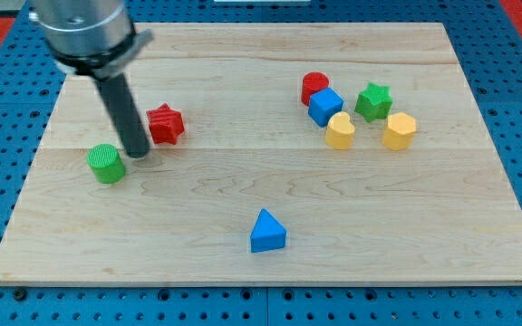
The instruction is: Push the red star to the top side
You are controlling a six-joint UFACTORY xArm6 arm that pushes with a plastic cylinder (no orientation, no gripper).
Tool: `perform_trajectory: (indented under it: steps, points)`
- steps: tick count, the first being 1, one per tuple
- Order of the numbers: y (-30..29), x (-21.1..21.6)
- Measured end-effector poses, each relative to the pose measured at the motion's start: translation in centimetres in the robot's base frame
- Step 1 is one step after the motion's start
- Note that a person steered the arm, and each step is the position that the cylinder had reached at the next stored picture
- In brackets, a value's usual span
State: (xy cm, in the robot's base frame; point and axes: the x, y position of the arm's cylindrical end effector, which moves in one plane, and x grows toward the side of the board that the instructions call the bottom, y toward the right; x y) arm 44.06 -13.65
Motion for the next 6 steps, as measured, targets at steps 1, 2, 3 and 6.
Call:
perform_trajectory:
  steps: [1,2,3,6]
  points:
    - [0.9,-5.3]
    - [2.7,-8.4]
    - [3.4,-13.3]
    - [3.0,-17.0]
